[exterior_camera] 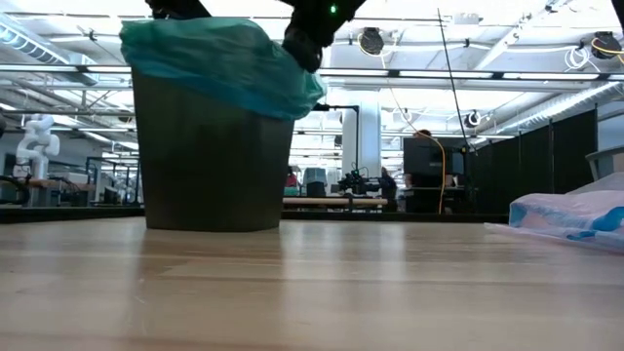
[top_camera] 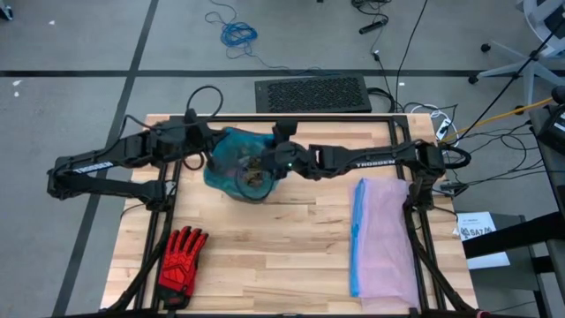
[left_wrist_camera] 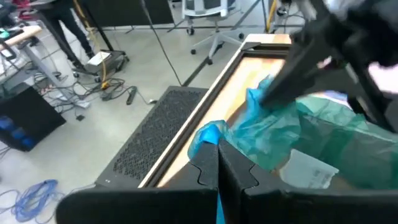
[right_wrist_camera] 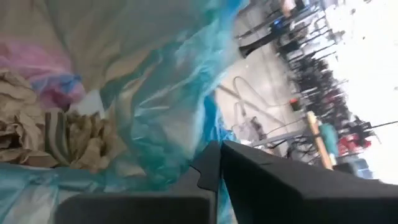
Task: Place trash/remove bag and relplace
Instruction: Remove the blue trash bag from the trash bin
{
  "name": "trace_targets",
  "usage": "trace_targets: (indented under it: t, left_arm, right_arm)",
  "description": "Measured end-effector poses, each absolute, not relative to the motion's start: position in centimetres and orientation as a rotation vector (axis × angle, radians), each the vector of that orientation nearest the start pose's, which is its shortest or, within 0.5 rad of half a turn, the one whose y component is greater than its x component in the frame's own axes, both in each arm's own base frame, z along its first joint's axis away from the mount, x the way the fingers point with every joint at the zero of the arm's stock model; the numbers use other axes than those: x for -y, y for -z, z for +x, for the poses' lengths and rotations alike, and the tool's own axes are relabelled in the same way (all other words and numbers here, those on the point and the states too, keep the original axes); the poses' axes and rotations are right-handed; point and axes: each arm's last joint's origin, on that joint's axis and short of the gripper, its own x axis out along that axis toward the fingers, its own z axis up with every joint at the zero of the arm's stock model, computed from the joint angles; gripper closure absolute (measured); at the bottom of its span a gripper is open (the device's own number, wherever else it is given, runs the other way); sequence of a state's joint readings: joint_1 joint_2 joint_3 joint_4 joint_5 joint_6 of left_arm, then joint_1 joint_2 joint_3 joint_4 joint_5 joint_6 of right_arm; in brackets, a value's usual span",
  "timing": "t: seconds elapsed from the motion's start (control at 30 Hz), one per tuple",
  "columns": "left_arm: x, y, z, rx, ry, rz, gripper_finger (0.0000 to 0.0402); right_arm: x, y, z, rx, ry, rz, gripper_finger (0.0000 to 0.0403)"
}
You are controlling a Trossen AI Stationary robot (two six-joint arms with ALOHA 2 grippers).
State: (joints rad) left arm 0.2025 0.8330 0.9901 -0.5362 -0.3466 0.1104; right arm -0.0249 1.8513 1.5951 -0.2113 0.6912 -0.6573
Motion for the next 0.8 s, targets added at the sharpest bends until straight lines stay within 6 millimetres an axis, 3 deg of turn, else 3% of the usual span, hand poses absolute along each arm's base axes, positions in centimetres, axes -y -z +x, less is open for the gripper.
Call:
trace_targets:
  t: [0.13,0.27,0.37,0.57,0.8]
  left_arm:
    - [-4.0,-36.1,15.9,-0.409,-0.505,0.138,0.0402]
    - [-3.7,-36.3,16.0,-0.390,-0.487,0.148,0.0402]
    - [-3.3,-36.6,16.1,-0.355,-0.467,0.159,0.0402]
    - [-2.7,-37.1,16.0,-0.313,-0.432,0.175,0.0401]
    - [-2.2,-37.2,16.2,-0.300,-0.396,0.205,0.0402]
  right_arm:
    - [2.6,-32.8,42.2,-0.615,0.552,-0.795,0.0347]
    - [4.4,-34.6,41.5,-0.611,0.595,-0.743,0.0295]
    - [6.2,-36.2,40.8,-0.584,0.514,-0.648,0.0258]
    - [12.1,-38.4,38.9,-0.527,0.160,-0.313,0.0223]
    - [20.2,-37.6,36.4,-0.419,-0.013,0.026,0.0222]
